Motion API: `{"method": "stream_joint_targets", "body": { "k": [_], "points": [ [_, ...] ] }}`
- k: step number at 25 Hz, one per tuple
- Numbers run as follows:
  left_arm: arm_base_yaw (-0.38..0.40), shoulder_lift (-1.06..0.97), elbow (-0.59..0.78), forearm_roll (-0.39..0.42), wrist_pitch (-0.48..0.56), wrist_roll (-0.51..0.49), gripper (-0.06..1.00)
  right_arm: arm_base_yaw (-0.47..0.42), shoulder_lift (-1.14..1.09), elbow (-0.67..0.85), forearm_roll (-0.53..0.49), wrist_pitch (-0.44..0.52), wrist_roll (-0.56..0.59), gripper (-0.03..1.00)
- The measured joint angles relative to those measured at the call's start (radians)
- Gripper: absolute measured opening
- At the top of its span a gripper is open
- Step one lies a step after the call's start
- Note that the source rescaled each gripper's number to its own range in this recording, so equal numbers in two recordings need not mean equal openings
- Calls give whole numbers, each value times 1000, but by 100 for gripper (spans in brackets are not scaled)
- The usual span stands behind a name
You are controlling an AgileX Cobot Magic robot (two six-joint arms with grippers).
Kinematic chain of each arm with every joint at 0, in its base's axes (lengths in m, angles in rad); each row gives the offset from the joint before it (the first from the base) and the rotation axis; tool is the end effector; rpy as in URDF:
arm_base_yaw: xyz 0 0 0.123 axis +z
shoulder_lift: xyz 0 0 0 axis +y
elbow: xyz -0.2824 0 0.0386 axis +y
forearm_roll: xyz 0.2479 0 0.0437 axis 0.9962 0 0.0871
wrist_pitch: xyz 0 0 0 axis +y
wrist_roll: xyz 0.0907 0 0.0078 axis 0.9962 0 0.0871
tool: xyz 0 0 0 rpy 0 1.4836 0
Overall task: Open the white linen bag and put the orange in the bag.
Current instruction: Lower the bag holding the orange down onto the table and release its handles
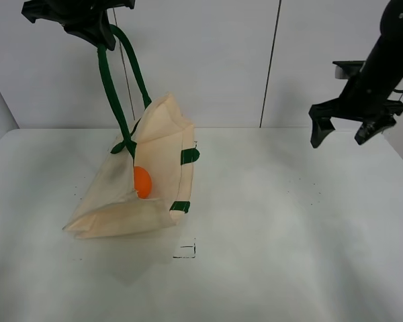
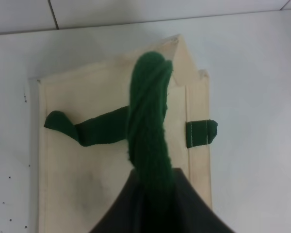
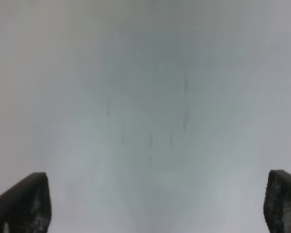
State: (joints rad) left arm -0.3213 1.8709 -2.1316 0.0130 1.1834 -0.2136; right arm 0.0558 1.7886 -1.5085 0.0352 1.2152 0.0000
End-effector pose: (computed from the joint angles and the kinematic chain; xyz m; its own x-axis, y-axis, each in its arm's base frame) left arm 0.3890 -0.1283 0.4199 -0.7522 0.0320 -0.6581 0.1557 0.9792 -0.1302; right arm 0.3629 0.0233 0.2741 -0.9859 -0.0428 -0.1618 -0.0490 0.9982 0.0345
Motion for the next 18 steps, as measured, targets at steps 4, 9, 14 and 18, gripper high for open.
{"method": "stream_joint_targets", "body": {
  "k": [4,9,14,18],
  "points": [
    [0,0,0,0,0,1,0,0,-264,302,0,3,0,100],
    [0,0,0,0,0,1,0,0,-601,615,-3,8,0,100],
    [0,0,0,0,0,2,0,0,-965,837,-11,-84,-6,100],
    [0,0,0,0,0,4,0,0,-1263,973,-13,-184,-6,100]
  ]
}}
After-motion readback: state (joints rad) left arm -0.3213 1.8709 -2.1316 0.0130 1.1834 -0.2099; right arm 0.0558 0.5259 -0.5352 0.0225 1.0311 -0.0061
